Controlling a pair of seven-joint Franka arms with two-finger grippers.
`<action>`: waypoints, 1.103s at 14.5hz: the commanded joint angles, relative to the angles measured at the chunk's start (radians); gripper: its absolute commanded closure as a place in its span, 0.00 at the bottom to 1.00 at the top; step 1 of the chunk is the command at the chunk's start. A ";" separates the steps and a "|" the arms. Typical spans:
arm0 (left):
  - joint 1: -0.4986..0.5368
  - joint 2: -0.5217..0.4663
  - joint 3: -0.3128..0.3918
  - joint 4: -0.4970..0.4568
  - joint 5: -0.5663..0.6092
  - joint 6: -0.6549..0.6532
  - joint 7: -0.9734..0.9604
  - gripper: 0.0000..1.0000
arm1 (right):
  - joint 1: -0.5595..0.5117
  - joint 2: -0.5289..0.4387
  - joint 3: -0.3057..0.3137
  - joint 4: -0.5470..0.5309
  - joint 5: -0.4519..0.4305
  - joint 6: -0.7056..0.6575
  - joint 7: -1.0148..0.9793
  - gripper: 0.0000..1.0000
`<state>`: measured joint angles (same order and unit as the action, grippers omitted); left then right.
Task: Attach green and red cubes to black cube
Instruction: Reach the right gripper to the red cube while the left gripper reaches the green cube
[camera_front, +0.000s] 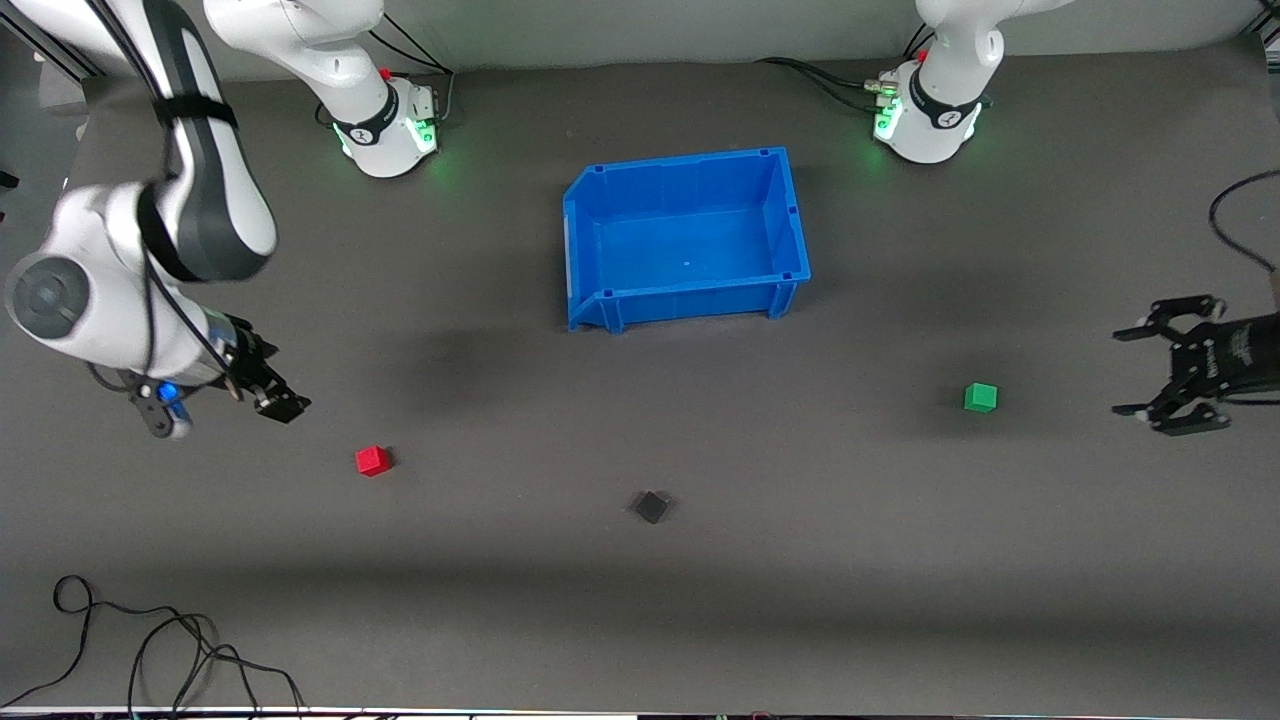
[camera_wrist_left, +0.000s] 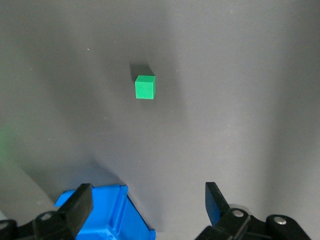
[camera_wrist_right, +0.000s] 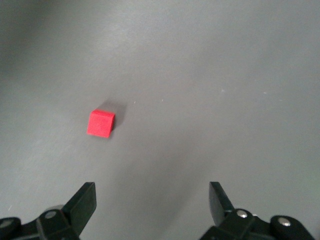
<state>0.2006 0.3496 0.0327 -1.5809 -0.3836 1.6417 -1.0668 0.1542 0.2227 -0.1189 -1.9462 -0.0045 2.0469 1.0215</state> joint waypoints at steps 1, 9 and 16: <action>0.000 0.005 -0.002 -0.106 -0.018 0.087 0.112 0.00 | -0.007 0.036 -0.002 -0.081 0.003 0.166 0.032 0.00; 0.002 0.130 -0.002 -0.278 -0.130 0.383 0.247 0.00 | -0.004 0.262 0.004 0.062 0.011 0.301 0.190 0.00; 0.000 0.138 -0.003 -0.436 -0.224 0.562 0.350 0.00 | 0.001 0.371 0.012 0.118 0.011 0.366 0.259 0.00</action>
<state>0.2012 0.5108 0.0316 -1.9668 -0.5847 2.1647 -0.7408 0.1472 0.5541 -0.1114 -1.8663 -0.0018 2.4098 1.2492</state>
